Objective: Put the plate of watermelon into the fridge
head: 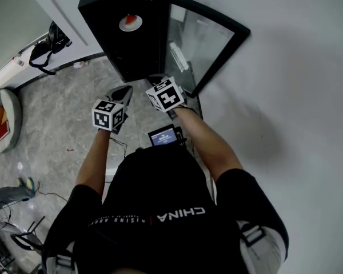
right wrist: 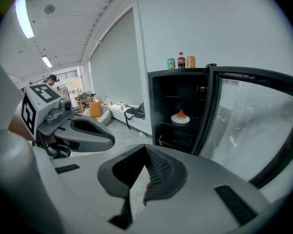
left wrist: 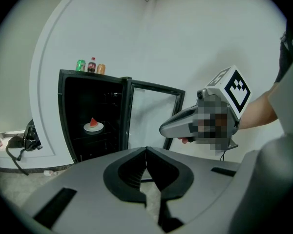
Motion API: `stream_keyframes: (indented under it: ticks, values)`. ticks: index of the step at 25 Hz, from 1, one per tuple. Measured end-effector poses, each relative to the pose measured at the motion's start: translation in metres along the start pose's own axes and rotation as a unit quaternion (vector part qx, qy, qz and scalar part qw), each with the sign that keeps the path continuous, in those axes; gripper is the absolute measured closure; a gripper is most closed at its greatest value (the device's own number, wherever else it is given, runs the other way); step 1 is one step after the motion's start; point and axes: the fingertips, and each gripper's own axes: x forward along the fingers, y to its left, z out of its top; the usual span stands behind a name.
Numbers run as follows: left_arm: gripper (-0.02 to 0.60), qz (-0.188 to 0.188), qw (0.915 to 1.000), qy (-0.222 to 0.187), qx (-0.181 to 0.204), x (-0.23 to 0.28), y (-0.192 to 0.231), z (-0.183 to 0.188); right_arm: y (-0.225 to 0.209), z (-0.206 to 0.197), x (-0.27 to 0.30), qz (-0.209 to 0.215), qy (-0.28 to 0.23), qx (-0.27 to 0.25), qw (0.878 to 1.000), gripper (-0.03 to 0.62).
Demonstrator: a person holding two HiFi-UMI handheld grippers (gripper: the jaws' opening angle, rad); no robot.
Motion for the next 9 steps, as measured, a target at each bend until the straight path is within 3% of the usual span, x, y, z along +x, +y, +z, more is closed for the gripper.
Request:
stream_keyframes:
  ticks: [9]
  values:
    - [0.569, -0.006, 1.0, 0.001, 0.004, 0.0022, -0.0018, 0.0041, -0.0036, 0.002, -0.0027, -0.002, 0.002, 0.0, 1.0, 0.579]
